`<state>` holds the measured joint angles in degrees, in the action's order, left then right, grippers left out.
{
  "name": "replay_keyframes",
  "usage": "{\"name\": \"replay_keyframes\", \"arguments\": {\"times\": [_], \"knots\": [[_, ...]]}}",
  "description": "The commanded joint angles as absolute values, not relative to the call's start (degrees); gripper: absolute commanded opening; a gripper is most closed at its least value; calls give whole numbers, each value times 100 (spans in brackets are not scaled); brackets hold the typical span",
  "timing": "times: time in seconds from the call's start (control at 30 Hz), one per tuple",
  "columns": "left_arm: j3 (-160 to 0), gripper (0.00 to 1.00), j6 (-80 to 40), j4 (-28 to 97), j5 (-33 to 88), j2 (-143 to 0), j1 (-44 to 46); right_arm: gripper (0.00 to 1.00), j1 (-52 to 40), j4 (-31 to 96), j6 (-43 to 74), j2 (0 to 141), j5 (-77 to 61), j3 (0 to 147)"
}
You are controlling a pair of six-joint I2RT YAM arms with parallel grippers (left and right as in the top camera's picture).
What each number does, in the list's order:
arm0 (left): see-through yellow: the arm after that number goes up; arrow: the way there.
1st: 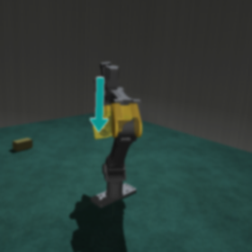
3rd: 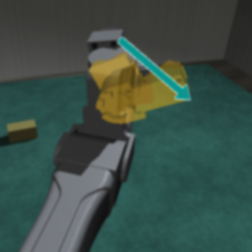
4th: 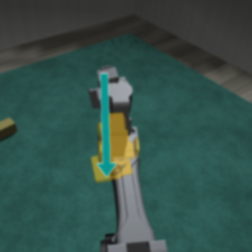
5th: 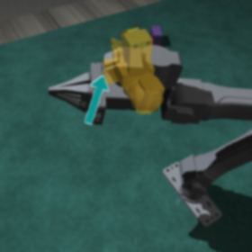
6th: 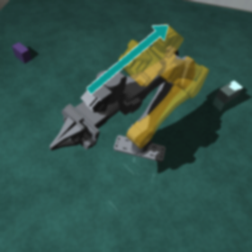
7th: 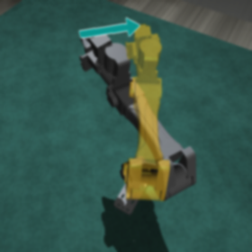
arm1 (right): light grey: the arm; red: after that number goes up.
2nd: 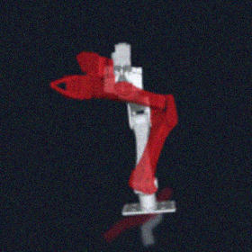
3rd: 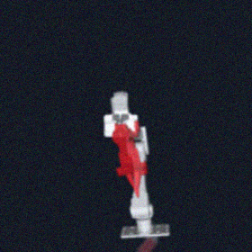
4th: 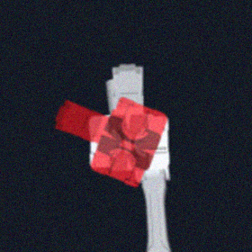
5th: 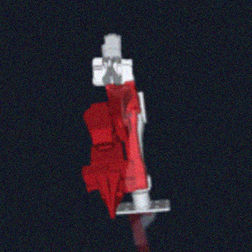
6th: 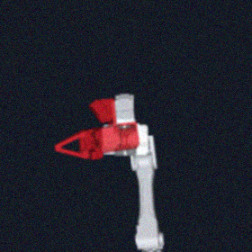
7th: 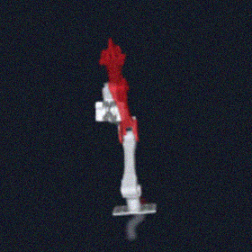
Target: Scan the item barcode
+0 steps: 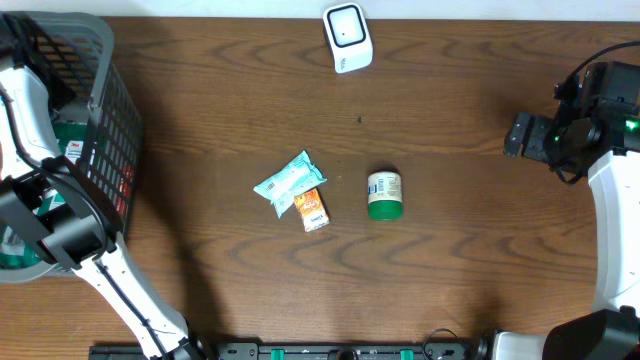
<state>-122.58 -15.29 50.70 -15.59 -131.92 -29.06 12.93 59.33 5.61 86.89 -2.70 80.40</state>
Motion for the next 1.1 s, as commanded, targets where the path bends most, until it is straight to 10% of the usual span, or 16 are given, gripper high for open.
{"name": "replay_keyframes", "arguments": {"times": [0.0,0.47,1.07], "knots": [[-12158,75,-1839,5004,-1876,-13284,-2993,99,1293,5944,506,8700,-198,8082],[-11437,74,-2049,4506,-1872,-13284,-3251,99,1293,5944,506,8700,-198,8082],[-11192,14,-2047,4257,-1870,-12763,-3238,99,1293,5946,506,8700,-198,8079]]}}
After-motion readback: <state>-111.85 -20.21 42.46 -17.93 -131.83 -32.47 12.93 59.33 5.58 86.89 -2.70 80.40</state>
